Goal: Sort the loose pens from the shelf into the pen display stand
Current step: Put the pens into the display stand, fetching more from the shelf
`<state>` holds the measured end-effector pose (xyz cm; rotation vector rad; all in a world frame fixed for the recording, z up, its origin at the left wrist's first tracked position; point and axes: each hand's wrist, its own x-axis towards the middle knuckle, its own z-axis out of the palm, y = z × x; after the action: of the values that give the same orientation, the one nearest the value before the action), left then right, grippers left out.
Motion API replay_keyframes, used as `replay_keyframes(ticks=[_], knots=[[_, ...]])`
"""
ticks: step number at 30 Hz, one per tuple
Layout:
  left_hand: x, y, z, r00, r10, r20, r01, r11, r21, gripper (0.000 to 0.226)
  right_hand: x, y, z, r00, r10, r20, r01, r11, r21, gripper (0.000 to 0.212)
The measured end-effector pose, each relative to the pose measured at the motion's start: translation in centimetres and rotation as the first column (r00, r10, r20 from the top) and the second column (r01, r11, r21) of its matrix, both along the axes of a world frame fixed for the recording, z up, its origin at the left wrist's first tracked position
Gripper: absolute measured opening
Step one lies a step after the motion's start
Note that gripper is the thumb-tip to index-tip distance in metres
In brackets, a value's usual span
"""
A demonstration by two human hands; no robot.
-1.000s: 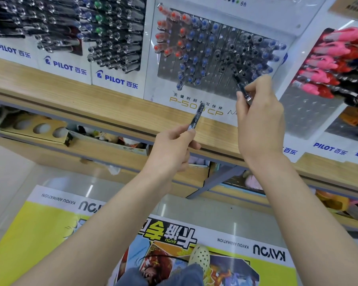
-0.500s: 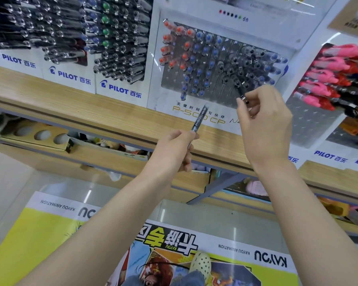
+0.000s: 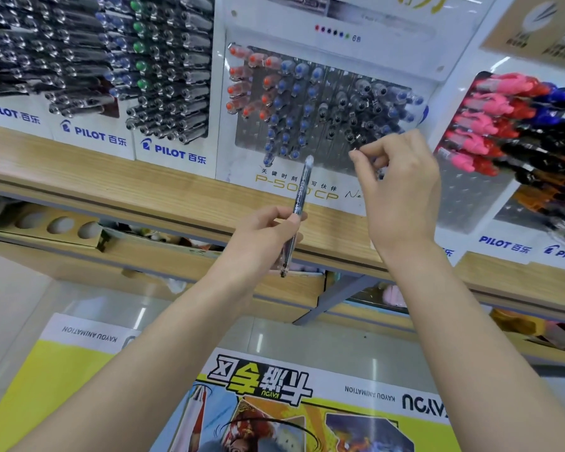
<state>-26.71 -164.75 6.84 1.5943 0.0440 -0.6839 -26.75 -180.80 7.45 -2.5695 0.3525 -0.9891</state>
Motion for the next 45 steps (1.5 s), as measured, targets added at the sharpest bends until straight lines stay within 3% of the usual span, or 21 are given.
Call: replay_keyframes(ticks=[5, 10, 13, 16, 18, 23, 26, 30, 39, 45], knots=[[-0.1, -0.8, 0.4, 1.0, -0.011, 0.021, 0.012, 0.999, -0.053, 0.012, -0.4, 0.4, 0.0, 0.996, -0.025, -0.081, 0.027, 0.999, 0.032, 0.011], [-0.4, -2.2, 1.1, 0.996, 0.05, 0.076, -0.045, 0.996, -0.075, 0.008, -2.1, 0.9, 0.1, 0.972, 0.2, -0.122, -0.172, 0.964, 0.205, 0.014], [-0.6, -3.2, 1.8, 0.986, 0.099, 0.132, -0.081, 0.988, -0.135, 0.01, -3.9, 0.9, 0.1, 0.895, 0.382, -0.23, -0.298, 0.896, 0.329, 0.018], [-0.9, -4.4, 2.4, 0.973, 0.172, 0.152, -0.144, 0.973, -0.183, 0.015, -5.2, 0.3, 0.5, 0.785, 0.542, -0.299, -0.294, 0.751, 0.591, 0.015], [-1.3, -5.2, 2.8, 0.962, 0.201, 0.183, -0.175, 0.973, -0.147, 0.017, -5.6, -0.5, 0.8, 0.759, 0.583, -0.289, -0.274, 0.689, 0.671, 0.017], [-1.3, -6.9, 2.8, 0.901, 0.151, 0.407, -0.199, 0.977, 0.078, 0.013, -5.8, -2.4, 1.5, 0.775, 0.579, -0.252, -0.302, 0.69, 0.658, 0.016], [-0.5, -7.0, 2.6, 0.766, -0.048, 0.641, -0.195, 0.933, 0.302, 0.016, -5.9, -3.3, 1.8, 0.839, 0.524, -0.144, -0.324, 0.695, 0.642, 0.007], [2.2, -5.6, 2.9, 0.489, -0.281, 0.826, -0.262, 0.855, 0.447, 0.023, -5.8, -4.3, 1.7, 0.899, 0.437, -0.024, -0.324, 0.702, 0.635, 0.008], [7.0, -2.8, 2.7, -0.005, -0.638, 0.77, -0.265, 0.743, 0.614, 0.033, -6.3, -2.1, 1.3, 0.962, 0.231, 0.148, -0.274, 0.827, 0.492, 0.009], [9.0, -2.0, 3.2, -0.188, -0.692, 0.697, -0.225, 0.722, 0.655, 0.034, -7.5, -0.1, 1.3, 0.963, 0.103, 0.249, -0.188, 0.918, 0.349, 0.007]])
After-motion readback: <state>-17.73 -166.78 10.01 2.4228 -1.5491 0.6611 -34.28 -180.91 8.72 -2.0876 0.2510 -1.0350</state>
